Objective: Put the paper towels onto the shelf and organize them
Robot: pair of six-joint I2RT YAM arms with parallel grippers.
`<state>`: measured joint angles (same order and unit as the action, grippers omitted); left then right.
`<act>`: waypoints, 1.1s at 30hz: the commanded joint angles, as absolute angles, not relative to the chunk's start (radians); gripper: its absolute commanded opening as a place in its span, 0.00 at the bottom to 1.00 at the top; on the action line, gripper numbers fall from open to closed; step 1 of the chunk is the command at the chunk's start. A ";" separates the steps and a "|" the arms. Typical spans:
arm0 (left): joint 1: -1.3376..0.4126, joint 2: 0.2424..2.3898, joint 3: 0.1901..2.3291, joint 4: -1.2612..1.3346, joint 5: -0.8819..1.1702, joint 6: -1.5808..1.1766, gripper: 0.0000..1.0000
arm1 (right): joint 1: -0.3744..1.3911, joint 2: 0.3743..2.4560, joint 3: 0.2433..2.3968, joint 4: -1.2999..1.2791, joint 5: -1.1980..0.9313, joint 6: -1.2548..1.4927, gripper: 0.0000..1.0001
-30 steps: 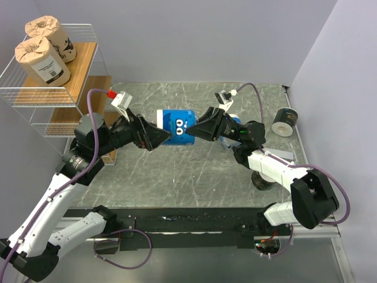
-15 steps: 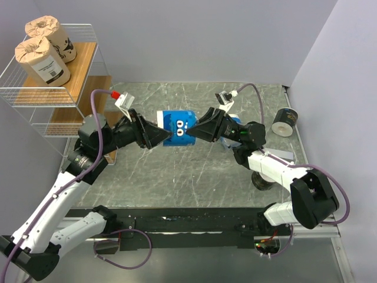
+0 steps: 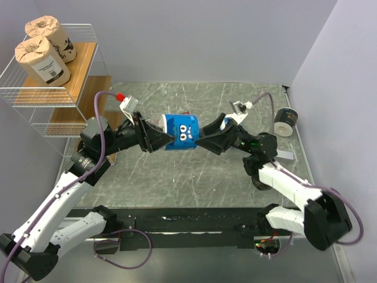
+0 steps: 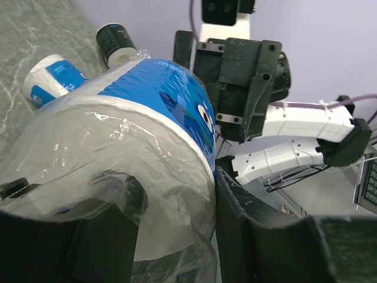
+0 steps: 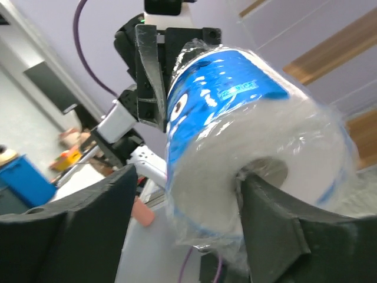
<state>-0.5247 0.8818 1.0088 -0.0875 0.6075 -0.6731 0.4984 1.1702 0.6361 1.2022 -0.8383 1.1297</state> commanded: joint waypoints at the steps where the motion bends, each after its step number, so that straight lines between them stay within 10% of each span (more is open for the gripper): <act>1: -0.518 0.865 1.106 -0.162 0.501 -0.588 0.36 | 0.430 0.996 0.585 0.990 -0.705 1.019 0.77; 12: -0.517 1.001 1.423 -0.601 -0.042 -0.250 0.39 | 0.423 0.654 0.630 0.398 -0.485 0.706 0.89; 33: -0.517 1.450 1.738 -0.652 -0.868 0.215 0.38 | 0.422 0.577 0.627 0.364 -0.494 0.649 0.90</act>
<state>-0.5201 1.4193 1.6596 -0.7479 -0.6762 0.0879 0.4236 0.6064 0.6014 0.3466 -0.5068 0.6754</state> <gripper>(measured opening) 0.489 0.896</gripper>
